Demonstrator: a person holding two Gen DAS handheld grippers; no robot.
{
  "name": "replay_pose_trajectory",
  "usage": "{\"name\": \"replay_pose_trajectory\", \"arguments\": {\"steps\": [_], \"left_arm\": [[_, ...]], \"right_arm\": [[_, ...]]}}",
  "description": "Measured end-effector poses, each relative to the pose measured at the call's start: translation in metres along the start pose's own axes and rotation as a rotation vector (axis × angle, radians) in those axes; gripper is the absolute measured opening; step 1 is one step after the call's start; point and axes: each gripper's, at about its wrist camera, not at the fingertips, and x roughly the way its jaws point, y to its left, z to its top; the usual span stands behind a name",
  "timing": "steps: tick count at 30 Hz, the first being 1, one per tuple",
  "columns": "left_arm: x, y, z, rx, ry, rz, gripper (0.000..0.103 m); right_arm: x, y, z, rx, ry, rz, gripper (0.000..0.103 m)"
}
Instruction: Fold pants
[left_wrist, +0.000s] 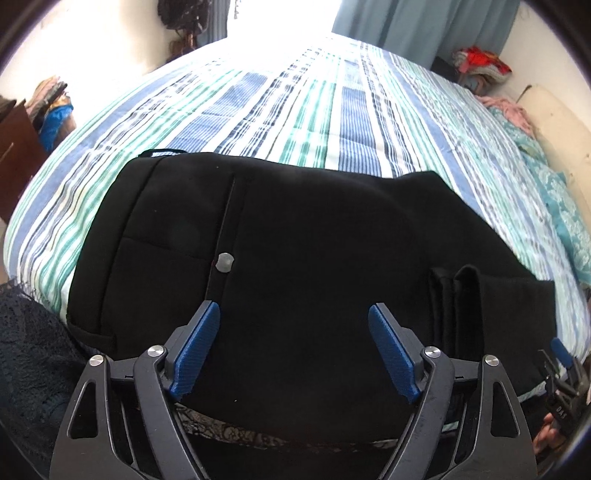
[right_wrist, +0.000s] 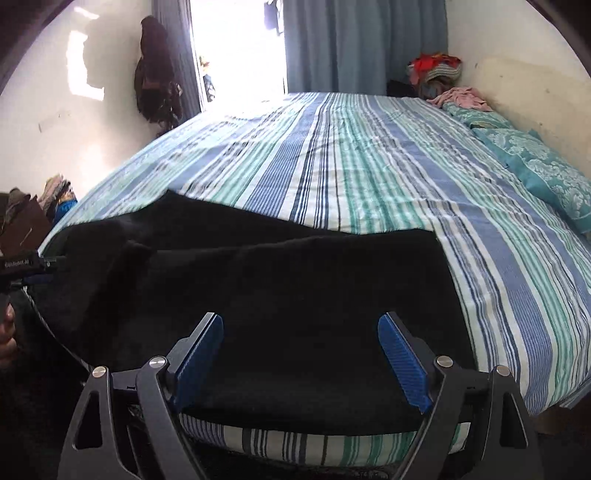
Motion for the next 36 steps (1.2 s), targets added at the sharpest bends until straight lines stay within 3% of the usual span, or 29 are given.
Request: {"name": "replay_pose_trajectory", "arguments": {"steps": [3, 5, 11, 18, 36], "left_arm": [[0.003, -0.014, -0.005, 0.097, 0.005, 0.081, 0.087], [0.003, -0.017, -0.007, 0.117, 0.002, 0.096, 0.088], [0.001, -0.012, -0.008, 0.100, 0.015, 0.084, 0.090], [0.004, -0.020, -0.012, 0.156, 0.022, 0.129, 0.090], [0.008, -0.024, -0.016, 0.189, 0.030, 0.149, 0.096]], "right_arm": [[0.029, 0.005, -0.013, -0.015, 0.136, -0.016, 0.089], [0.028, 0.004, -0.013, 0.000, 0.114, -0.001, 0.096], [0.031, 0.007, -0.018, -0.008, 0.115, 0.003, 0.103], [0.031, 0.009, -0.019, -0.004, 0.109, -0.003, 0.103], [0.031, 0.011, -0.019, -0.007, 0.107, -0.009, 0.103]]}}
